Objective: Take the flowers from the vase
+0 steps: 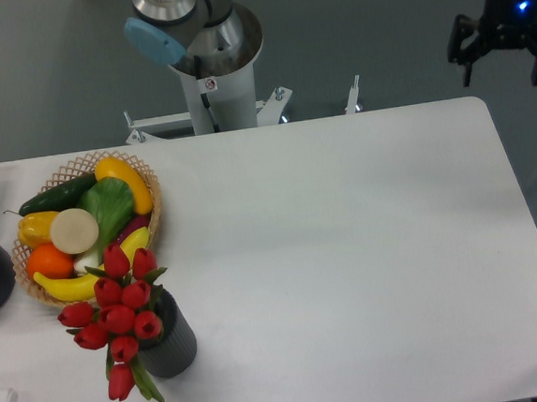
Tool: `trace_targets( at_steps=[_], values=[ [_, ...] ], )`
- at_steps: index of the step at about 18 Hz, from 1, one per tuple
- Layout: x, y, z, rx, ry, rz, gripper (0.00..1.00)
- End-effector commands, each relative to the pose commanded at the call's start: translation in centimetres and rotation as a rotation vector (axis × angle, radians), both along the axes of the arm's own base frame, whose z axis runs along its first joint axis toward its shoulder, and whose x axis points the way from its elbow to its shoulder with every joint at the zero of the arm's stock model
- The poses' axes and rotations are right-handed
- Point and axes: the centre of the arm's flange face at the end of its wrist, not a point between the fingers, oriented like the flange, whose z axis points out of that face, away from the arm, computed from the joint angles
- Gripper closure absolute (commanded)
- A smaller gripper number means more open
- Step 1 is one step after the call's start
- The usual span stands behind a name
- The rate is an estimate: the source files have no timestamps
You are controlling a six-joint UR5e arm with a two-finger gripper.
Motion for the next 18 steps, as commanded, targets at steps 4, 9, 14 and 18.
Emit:
trace_targets(
  at_steps=[4,9,14,18],
  values=[
    [-0.3,0.1,0.4,0.005,0.009,-0.004,0.0],
    [-0.5,0.7,-0.1,0.078,0.007,-0.013,0.0],
    [-0.7,2.4,-1.9,0.173,0.039,0.079,0.0],
    [0.3,5.9,-3.5,0.205,0.015,0.056,0.0]
  ],
)
